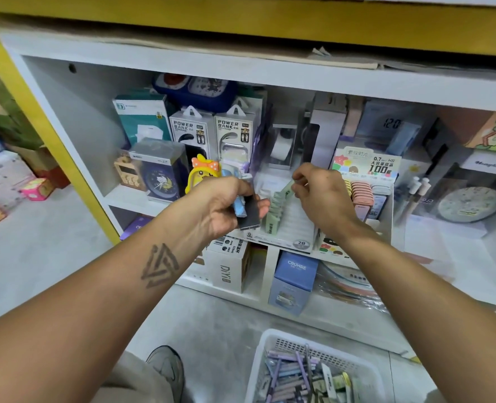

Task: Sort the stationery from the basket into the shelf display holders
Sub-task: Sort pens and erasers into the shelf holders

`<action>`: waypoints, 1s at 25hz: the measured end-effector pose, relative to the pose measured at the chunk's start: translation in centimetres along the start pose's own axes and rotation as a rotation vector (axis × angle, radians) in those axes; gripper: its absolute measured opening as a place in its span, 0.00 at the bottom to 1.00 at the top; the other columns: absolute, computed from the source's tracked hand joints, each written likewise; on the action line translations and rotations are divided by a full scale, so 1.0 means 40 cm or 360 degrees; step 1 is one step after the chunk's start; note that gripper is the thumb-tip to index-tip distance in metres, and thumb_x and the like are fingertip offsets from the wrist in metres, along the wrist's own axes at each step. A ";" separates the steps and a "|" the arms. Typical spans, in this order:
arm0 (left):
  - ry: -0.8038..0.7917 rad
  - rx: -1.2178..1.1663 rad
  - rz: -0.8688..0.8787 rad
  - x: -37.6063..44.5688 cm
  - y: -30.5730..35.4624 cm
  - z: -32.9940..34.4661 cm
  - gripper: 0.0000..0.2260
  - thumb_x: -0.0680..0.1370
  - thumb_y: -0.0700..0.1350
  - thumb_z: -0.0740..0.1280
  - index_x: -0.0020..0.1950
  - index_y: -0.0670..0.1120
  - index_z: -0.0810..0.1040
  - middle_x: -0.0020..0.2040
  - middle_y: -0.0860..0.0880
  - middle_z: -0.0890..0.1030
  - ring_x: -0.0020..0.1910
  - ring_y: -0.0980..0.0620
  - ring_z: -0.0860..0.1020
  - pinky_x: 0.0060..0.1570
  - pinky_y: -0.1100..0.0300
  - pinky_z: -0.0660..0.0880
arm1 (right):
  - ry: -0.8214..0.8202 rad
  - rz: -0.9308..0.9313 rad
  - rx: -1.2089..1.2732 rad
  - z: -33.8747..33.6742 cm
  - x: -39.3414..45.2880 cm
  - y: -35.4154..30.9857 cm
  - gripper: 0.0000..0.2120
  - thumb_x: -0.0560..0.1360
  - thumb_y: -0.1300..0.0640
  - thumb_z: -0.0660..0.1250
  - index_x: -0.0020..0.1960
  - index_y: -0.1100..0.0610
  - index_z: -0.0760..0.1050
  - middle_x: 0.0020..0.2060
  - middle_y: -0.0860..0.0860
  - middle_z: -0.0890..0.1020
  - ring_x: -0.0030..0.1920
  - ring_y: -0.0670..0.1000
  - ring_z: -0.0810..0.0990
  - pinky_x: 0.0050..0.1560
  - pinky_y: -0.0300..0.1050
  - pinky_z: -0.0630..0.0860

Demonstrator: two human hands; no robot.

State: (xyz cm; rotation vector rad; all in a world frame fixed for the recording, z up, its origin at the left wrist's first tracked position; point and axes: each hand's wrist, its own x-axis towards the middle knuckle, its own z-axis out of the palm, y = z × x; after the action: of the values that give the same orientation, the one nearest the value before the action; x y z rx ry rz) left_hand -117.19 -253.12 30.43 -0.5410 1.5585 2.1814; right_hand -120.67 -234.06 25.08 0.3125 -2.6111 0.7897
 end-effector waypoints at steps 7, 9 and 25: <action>-0.0041 0.0045 -0.0029 0.000 0.004 -0.009 0.06 0.81 0.32 0.57 0.51 0.37 0.73 0.42 0.38 0.79 0.37 0.45 0.81 0.32 0.53 0.82 | -0.0020 -0.0166 -0.0152 0.021 0.016 -0.005 0.02 0.78 0.63 0.67 0.48 0.61 0.78 0.38 0.57 0.83 0.39 0.58 0.81 0.42 0.55 0.80; -0.0046 0.0047 -0.0020 -0.002 0.004 -0.013 0.07 0.81 0.32 0.57 0.54 0.35 0.73 0.42 0.37 0.79 0.37 0.45 0.81 0.35 0.51 0.82 | -0.0019 -0.0178 -0.0126 0.020 0.016 -0.008 0.02 0.78 0.63 0.67 0.49 0.61 0.79 0.38 0.57 0.83 0.39 0.58 0.81 0.42 0.54 0.80; -0.0221 0.0133 0.0035 -0.015 -0.009 0.013 0.08 0.79 0.30 0.62 0.56 0.35 0.77 0.42 0.39 0.83 0.37 0.45 0.84 0.41 0.49 0.82 | -0.0391 0.0447 0.1004 -0.040 0.014 -0.068 0.09 0.79 0.54 0.69 0.58 0.52 0.83 0.44 0.50 0.86 0.39 0.48 0.81 0.37 0.41 0.74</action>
State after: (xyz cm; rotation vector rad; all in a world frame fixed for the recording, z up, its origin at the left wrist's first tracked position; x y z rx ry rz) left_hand -116.54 -252.58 30.64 -0.3406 1.5796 2.1102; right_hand -119.80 -235.41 27.85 0.2221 -2.5862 1.7751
